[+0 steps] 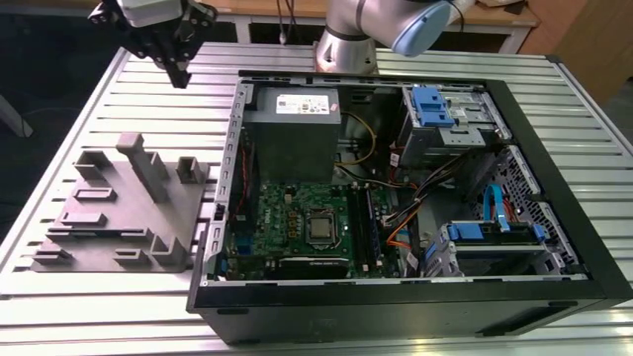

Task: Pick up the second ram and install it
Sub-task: 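Reach for the second ram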

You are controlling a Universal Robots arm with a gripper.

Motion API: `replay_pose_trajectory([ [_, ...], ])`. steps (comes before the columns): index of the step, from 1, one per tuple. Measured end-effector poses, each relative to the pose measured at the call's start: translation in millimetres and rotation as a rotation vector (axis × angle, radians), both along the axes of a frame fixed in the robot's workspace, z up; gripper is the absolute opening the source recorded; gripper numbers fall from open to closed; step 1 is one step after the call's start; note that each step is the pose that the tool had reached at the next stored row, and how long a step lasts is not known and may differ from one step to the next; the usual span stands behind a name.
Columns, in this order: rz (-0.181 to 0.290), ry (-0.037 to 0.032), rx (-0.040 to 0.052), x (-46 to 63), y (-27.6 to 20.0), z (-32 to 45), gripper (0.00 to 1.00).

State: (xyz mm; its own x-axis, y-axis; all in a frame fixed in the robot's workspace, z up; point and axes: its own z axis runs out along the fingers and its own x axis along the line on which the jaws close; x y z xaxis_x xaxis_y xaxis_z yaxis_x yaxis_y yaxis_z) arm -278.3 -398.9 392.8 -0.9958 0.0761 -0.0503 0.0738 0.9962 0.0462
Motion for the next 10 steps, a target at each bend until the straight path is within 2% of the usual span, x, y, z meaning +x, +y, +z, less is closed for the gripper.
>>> replay_pose_trajectory([
  [10,0.0,-0.0045,0.0001,-30.6,0.0,-0.9,0.07],
])
